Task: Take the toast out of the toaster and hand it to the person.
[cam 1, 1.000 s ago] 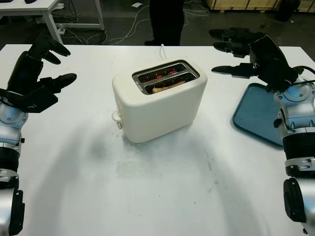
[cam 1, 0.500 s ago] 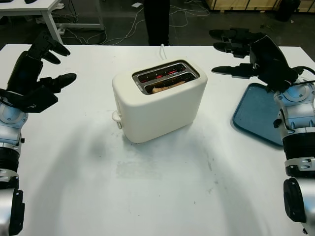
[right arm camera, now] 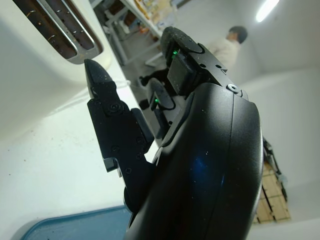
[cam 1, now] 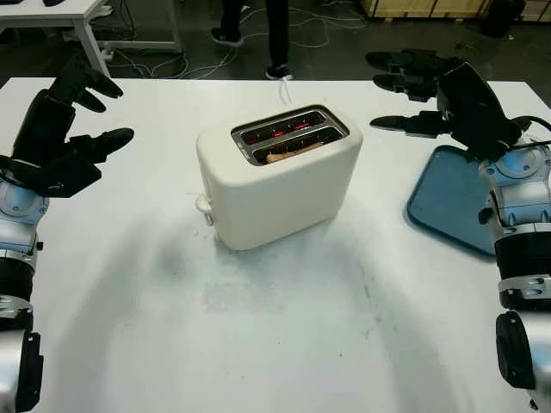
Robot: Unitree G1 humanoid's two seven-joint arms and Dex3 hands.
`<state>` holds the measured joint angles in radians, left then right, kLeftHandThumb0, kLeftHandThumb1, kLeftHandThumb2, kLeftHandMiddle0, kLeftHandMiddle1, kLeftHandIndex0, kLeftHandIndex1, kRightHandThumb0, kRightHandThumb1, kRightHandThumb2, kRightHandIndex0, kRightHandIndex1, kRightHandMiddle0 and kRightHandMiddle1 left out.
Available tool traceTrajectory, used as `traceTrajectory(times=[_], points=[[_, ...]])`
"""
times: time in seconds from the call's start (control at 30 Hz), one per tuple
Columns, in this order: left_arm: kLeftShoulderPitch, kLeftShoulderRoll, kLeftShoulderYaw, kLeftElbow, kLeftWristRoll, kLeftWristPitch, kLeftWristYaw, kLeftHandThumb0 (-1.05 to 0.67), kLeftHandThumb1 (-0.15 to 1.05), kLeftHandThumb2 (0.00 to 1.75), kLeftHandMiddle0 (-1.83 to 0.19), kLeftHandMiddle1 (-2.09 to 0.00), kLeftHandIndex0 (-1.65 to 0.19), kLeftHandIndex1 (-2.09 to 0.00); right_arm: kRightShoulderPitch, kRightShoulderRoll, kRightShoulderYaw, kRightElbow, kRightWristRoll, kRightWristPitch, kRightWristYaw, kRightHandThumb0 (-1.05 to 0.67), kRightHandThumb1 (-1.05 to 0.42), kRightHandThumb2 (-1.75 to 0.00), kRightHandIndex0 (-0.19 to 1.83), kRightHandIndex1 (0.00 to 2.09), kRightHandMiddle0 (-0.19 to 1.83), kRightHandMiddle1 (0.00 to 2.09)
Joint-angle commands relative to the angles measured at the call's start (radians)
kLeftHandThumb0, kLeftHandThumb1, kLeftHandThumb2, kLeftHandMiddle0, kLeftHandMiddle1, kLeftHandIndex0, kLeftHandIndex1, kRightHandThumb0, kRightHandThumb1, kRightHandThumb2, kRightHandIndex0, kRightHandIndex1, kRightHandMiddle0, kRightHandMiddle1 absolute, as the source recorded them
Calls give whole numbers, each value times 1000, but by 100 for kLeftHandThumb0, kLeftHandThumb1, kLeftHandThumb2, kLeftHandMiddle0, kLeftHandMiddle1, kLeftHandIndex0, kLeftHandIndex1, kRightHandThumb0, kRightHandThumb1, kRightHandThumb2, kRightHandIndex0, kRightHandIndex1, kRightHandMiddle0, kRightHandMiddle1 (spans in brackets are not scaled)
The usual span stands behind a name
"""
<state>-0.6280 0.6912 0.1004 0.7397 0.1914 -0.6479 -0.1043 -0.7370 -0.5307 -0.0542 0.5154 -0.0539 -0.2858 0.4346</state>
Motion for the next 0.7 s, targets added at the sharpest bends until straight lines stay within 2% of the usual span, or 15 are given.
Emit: traceTrajectory(times=[0.0,0.67], points=[[2,0,5,1,-8,-13,5,-105,92,46,0,-175,0,-161,-6,-6,-4,5,5,-13,-3,-21,-77,0,55,1,54,0],[0,-3,1,-6,-5,-1,10,-105,92,46,0,-175,0,-161,-4,-6,-6,-2,9,-3,-1,-23,-76,0,55,1,54,1]])
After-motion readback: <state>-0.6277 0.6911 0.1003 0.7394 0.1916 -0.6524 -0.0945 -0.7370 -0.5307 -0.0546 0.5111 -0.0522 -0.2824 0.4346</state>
